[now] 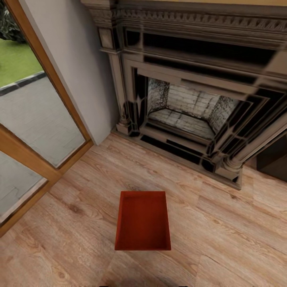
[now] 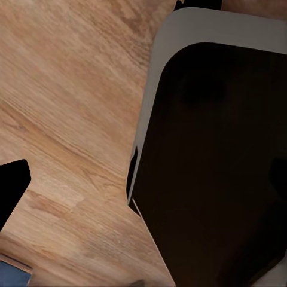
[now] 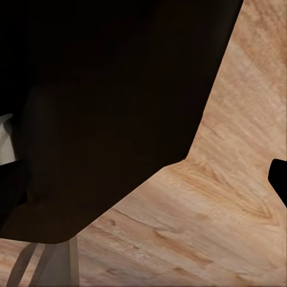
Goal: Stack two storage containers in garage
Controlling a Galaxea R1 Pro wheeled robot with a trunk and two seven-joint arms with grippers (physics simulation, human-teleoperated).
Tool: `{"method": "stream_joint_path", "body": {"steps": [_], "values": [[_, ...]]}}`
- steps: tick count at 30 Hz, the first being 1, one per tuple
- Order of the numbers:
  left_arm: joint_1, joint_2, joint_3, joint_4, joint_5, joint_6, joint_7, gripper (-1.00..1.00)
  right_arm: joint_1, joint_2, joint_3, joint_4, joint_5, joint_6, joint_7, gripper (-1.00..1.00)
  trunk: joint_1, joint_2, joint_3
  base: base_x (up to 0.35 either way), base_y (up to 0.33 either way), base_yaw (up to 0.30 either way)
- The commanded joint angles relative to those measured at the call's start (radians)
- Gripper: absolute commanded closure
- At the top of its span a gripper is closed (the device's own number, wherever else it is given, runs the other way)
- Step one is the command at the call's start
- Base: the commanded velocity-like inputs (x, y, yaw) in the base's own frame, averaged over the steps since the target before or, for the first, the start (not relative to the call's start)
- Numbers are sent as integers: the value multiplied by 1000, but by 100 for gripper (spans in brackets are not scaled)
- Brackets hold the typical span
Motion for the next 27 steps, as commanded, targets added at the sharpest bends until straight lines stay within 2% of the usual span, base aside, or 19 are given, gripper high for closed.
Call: {"method": "stream_joint_path", "body": {"steps": [1, 27], "values": [[0, 0, 4, 0, 5, 3, 2, -100, 0, 0, 8, 3, -10, -5, 4, -100, 0, 0, -2, 0, 0, 0], [0, 0, 4, -1, 5, 3, 1, -100, -1, 0, 7, 3, -9, -7, 4, -100, 0, 0, -8, 0, 0, 0]]}}
